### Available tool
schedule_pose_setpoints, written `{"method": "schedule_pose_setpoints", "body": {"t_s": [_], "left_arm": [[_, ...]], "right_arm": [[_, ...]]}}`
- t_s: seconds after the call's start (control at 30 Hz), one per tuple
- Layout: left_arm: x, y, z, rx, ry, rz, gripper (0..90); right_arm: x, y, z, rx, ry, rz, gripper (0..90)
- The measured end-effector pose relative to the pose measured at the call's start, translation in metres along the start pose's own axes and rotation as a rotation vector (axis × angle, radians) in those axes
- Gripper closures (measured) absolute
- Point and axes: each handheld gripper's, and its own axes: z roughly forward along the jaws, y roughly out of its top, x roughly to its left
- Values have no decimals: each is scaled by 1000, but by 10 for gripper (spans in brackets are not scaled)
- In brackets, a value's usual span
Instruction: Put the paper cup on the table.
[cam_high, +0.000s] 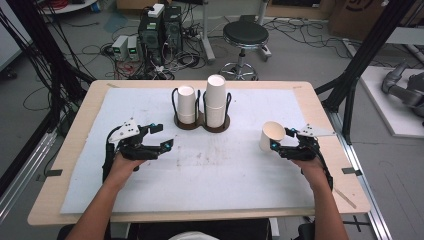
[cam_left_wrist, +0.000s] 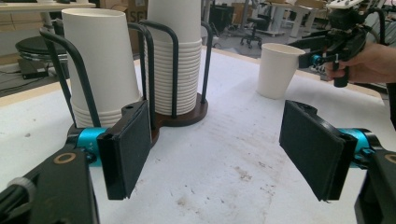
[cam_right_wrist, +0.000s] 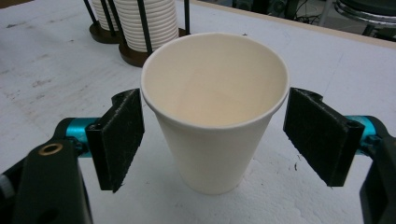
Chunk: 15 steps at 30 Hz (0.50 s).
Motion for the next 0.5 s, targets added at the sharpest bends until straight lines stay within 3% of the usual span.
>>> {"method": "schedule_pose_setpoints", "body": {"t_s": [0.5], "left_arm": [[1,2,-3,-24,18,1,223]], "right_arm": [[18,15,-24,-68,34,-6,209]]}}
